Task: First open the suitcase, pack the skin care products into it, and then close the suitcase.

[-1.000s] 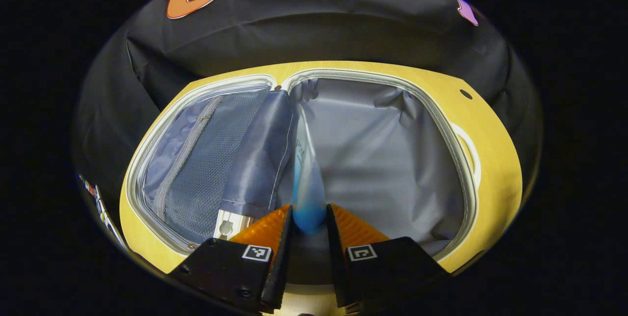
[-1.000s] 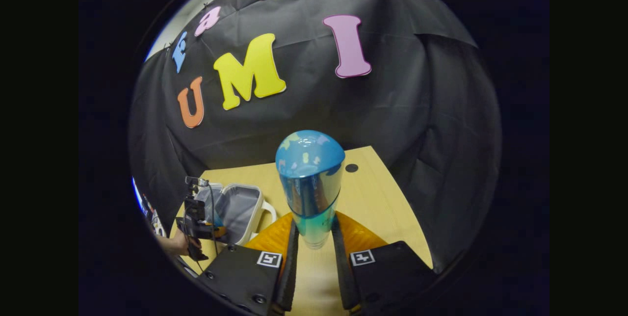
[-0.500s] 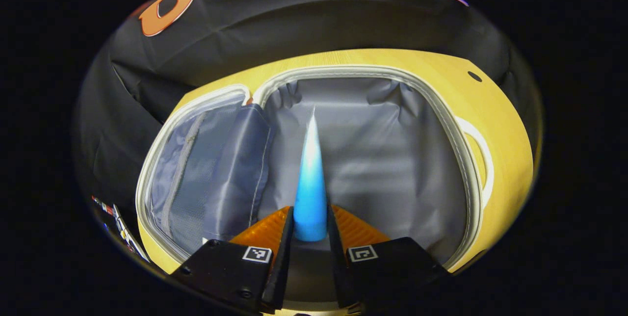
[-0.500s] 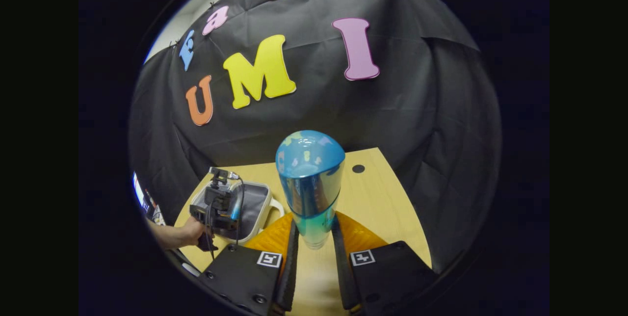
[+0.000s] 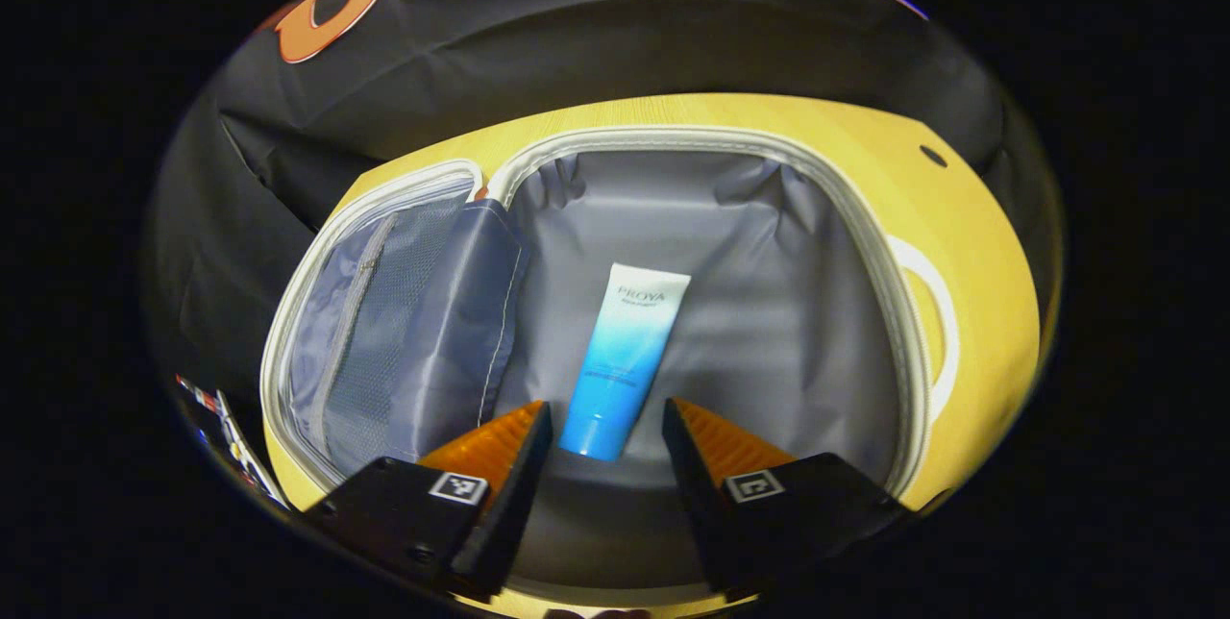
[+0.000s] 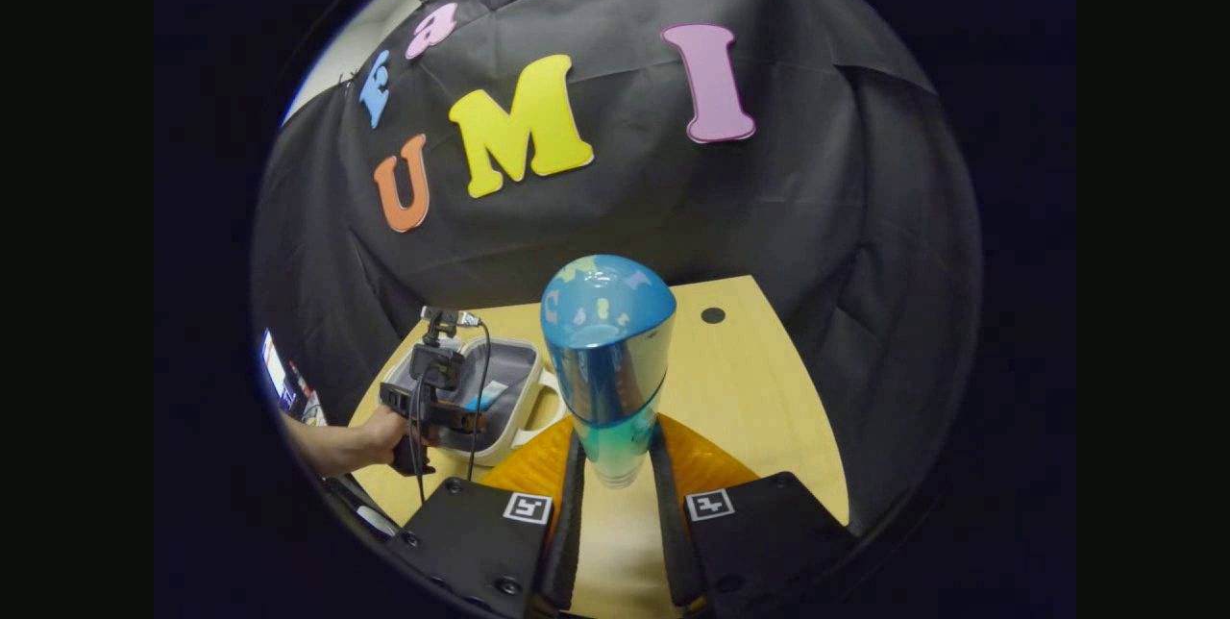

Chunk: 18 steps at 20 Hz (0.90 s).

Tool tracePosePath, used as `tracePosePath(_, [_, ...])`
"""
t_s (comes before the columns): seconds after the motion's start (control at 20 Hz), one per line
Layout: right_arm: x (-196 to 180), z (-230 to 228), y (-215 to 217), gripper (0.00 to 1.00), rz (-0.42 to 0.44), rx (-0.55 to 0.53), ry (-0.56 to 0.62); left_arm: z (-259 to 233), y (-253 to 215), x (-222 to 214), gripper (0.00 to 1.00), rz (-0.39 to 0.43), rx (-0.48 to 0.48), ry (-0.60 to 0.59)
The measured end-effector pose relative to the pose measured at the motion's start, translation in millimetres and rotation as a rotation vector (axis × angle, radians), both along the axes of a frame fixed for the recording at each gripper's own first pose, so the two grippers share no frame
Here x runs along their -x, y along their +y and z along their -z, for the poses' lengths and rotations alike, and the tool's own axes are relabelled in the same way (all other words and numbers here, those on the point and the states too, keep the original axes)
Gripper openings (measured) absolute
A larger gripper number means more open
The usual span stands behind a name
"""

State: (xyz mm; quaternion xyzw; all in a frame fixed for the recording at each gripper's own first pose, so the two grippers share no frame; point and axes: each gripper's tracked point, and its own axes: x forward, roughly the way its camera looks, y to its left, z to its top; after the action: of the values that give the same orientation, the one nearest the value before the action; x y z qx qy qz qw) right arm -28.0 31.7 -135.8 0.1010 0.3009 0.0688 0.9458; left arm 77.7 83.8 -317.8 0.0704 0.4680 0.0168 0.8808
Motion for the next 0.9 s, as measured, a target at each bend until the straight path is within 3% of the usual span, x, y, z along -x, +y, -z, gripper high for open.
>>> tracePosePath(0.1, [-8,-1,26,0.34,-0.057,-0.003,-0.004,-23,-7,3,0.86,0.004,0.062,-0.072])
tracePosePath(0.25, [-35,0,87,0.34,-0.166,-0.008,-0.008,-88,-3,13,0.88,0.019,0.146,-0.275])
tracePosePath(0.35, [-53,18,137,0.34,-0.245,-0.014,0.017,-125,32,33,1.0,0.0,0.11,-0.383])
tracePosePath(0.55, [-83,82,243,0.34,-0.387,0.002,0.102,-138,100,83,0.99,-0.117,0.102,-0.425])
tracePosePath(0.7, [-88,139,294,0.34,-0.386,-0.006,0.249,-129,144,129,0.99,-0.228,0.132,-0.396])
tracePosePath(0.9, [-89,193,308,0.34,-0.288,-0.008,0.402,-113,196,174,1.0,-0.357,0.134,-0.354])
